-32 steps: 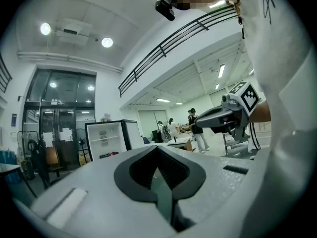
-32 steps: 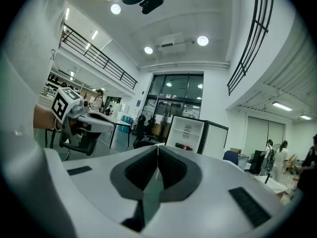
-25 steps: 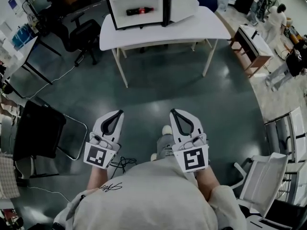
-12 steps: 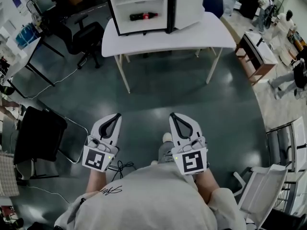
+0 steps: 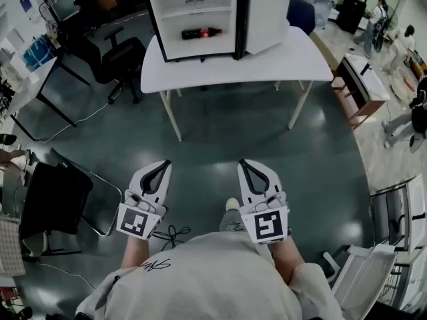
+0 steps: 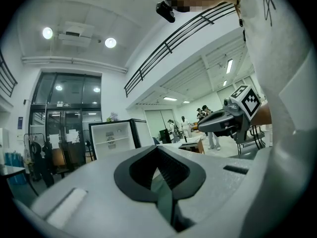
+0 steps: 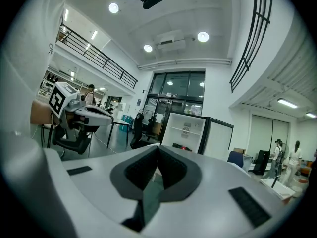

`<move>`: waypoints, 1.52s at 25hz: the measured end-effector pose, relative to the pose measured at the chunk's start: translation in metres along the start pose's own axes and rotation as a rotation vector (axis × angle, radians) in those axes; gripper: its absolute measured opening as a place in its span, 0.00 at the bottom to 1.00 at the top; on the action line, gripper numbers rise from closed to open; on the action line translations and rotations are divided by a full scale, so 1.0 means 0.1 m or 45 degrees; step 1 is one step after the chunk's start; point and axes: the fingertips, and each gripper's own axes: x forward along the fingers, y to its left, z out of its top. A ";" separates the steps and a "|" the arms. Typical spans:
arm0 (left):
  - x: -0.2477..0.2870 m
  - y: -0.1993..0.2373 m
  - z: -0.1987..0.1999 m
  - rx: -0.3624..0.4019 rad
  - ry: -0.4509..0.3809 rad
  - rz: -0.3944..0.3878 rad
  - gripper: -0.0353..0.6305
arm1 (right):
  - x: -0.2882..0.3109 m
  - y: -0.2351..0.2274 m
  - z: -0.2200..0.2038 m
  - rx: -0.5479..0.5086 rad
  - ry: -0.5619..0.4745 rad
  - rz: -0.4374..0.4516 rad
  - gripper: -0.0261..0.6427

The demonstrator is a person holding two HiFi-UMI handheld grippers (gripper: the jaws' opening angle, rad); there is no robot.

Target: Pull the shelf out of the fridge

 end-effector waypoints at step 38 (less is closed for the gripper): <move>1.62 0.51 -0.07 0.003 0.031 0.144 0.06 | 1.22 -1.44 -0.28 -0.033 -0.030 0.140 0.06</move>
